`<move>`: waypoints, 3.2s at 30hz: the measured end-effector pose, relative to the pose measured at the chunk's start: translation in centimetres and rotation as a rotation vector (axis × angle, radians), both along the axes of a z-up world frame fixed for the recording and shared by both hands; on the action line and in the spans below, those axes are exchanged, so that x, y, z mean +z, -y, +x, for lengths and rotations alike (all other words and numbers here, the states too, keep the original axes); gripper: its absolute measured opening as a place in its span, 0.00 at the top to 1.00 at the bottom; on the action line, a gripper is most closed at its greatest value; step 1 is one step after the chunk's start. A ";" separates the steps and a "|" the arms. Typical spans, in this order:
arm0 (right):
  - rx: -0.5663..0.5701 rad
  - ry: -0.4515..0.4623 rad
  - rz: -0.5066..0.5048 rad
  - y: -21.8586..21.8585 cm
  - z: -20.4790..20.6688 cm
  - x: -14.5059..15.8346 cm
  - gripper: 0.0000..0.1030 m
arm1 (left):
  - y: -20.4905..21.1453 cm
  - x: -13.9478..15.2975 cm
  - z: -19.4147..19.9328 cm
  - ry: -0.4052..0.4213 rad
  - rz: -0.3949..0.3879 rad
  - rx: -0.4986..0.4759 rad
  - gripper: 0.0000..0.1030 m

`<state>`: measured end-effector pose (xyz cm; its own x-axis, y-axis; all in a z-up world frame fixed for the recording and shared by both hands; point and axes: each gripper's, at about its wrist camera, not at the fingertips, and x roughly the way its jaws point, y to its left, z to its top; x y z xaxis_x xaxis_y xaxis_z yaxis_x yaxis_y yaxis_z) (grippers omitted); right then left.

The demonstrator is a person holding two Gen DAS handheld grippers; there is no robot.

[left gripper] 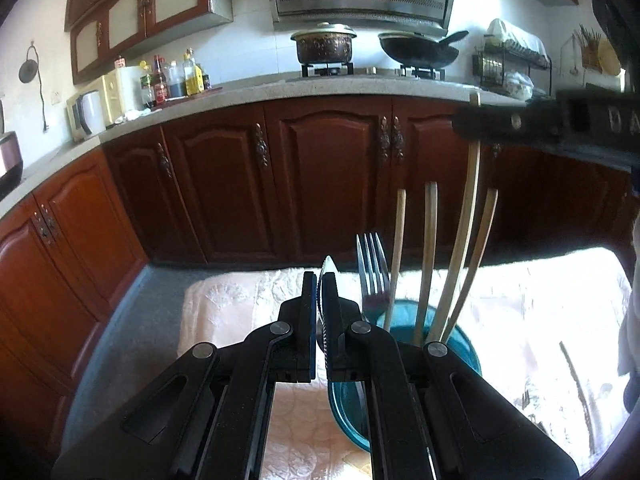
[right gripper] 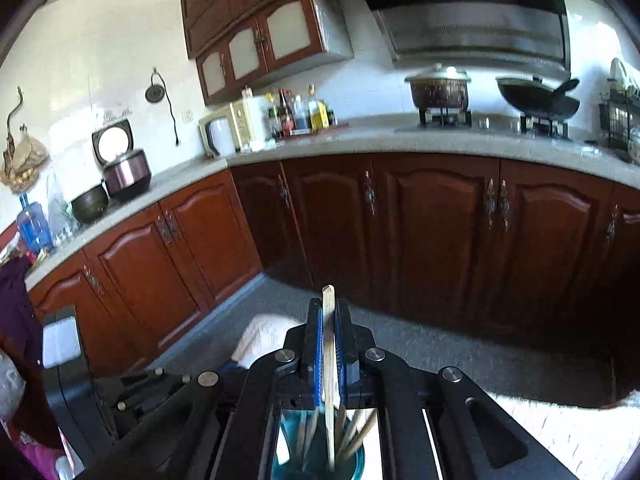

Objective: Organize utensils
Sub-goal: 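Lower the chopstick into the holder and open the right tool while the left tool lowers the ceramic spoon, then open the left tool to release the ceramic spoon in the holder, then withdraw both tools from the holder toward the gold fork and chopstick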

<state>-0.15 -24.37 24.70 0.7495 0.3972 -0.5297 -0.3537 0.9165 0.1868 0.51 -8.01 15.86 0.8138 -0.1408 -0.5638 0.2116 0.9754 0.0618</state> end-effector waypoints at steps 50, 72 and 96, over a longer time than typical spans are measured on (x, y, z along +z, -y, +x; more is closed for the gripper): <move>-0.062 -0.186 0.004 4.3 -6.2 -5.1 0.61 | -1.2 -1.0 -3.7 -0.160 -0.148 0.000 0.52; -0.251 -0.269 -0.013 14.3 -15.0 -8.3 0.55 | 1.5 -0.4 -10.3 -0.198 -0.173 -0.083 0.37; -0.353 -0.479 -0.003 23.6 -15.0 -18.1 0.54 | 15.0 -11.4 -7.6 -0.588 -0.202 -0.378 0.39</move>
<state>-15.15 -48.02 6.58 0.5132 0.1652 -0.8422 0.0955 0.9642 0.2473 -7.13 -22.97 4.42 0.2595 -0.5002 -0.8261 0.4795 0.8093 -0.3394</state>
